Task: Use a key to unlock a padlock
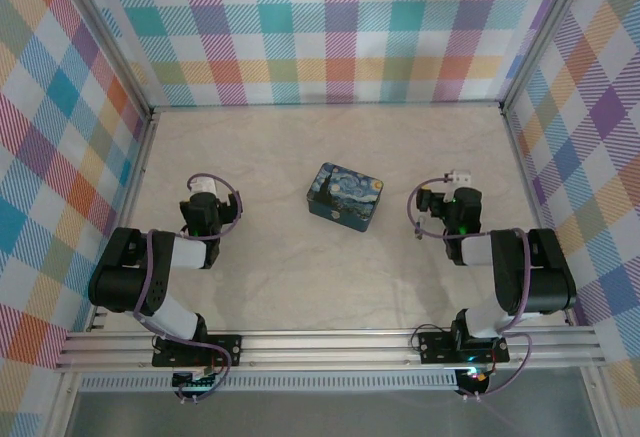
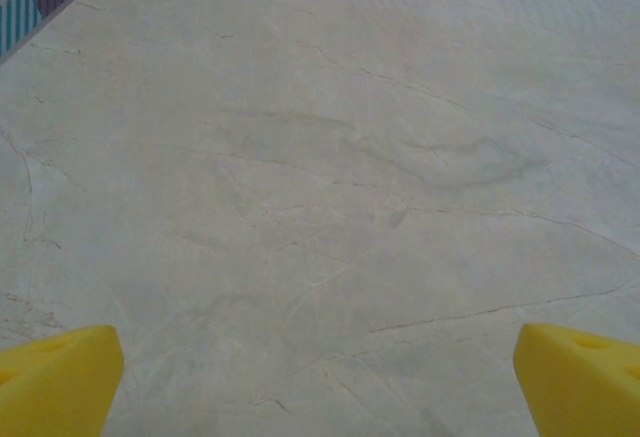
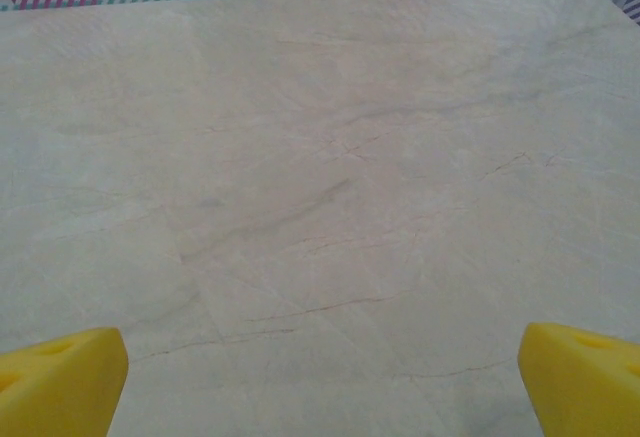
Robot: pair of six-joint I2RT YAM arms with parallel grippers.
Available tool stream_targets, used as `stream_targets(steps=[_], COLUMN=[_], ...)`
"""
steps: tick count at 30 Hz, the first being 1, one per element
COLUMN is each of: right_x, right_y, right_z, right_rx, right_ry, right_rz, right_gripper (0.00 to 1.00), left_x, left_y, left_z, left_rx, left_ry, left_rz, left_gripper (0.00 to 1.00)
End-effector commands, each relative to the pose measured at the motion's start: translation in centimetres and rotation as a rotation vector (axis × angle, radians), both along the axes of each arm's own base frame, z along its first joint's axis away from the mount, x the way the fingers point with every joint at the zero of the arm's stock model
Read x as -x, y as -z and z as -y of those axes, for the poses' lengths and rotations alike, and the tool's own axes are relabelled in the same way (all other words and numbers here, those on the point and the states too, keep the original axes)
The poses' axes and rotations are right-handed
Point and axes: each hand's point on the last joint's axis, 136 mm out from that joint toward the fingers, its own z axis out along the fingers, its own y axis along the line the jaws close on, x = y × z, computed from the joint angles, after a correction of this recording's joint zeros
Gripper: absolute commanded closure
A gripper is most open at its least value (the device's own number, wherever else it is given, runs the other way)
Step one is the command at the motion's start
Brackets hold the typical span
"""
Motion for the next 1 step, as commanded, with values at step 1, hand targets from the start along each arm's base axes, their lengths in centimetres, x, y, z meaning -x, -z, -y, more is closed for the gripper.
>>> stream_targets(steps=[1], right_x=[-0.68], right_y=[-1.11], right_z=[-0.53], right_rx=[-0.026], right_ry=[-0.033], right_rz=[0.036], right_gripper=[0.0], left_x=[-0.62], left_y=[-1.36], left_z=[0.1], left_rx=[-0.011], left_ry=[-0.002], left_rz=[0.052], left_gripper=[0.0])
